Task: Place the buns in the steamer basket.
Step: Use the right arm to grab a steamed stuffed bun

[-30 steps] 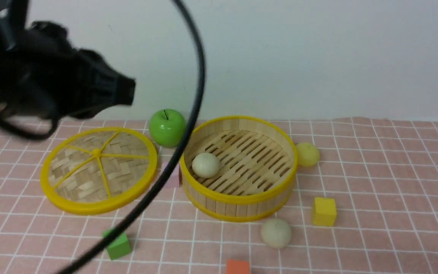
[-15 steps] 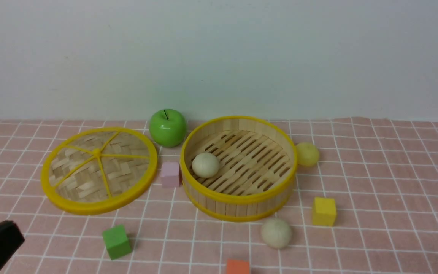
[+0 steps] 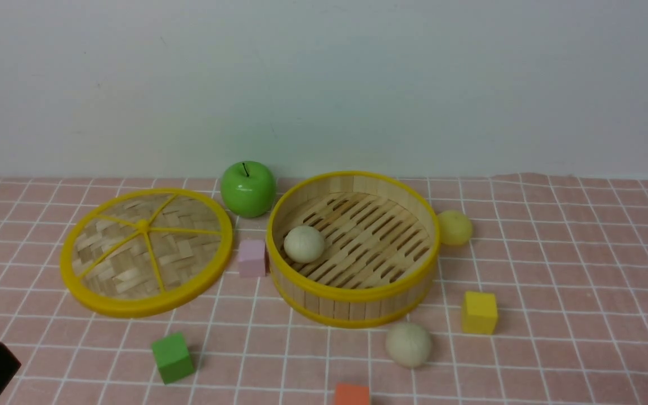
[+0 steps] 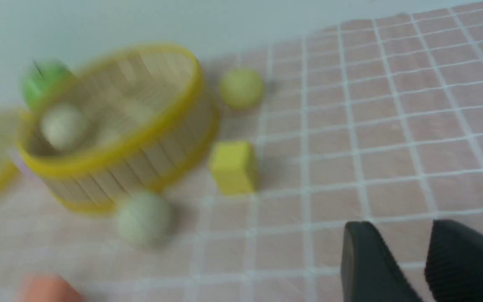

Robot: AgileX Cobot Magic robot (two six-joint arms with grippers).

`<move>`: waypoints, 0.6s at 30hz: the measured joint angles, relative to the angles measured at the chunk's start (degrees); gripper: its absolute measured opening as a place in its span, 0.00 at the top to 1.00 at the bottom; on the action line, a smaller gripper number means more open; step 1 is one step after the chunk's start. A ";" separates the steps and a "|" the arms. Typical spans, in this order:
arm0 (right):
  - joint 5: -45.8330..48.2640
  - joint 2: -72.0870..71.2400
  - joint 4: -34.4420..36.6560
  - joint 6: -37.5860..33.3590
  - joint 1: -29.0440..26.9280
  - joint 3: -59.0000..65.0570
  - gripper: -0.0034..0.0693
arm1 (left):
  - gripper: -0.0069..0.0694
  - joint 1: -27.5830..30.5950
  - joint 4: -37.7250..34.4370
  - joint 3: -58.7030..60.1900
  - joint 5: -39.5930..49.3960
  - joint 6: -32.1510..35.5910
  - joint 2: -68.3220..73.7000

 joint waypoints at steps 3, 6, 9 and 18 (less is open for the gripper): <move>-5.55 0.00 7.49 2.82 0.00 0.00 0.62 | 0.93 0.00 -0.05 0.00 0.00 0.00 0.00; -7.55 0.00 11.33 3.16 0.00 0.00 0.62 | 0.93 0.00 -0.05 0.00 0.00 0.00 0.00; -9.88 0.00 15.43 3.34 0.00 0.00 0.62 | 0.93 0.00 -0.05 0.00 0.00 0.00 0.00; 20.69 18.90 12.42 -13.72 1.63 -18.70 0.72 | 0.93 0.00 -0.05 0.00 0.05 -0.04 0.00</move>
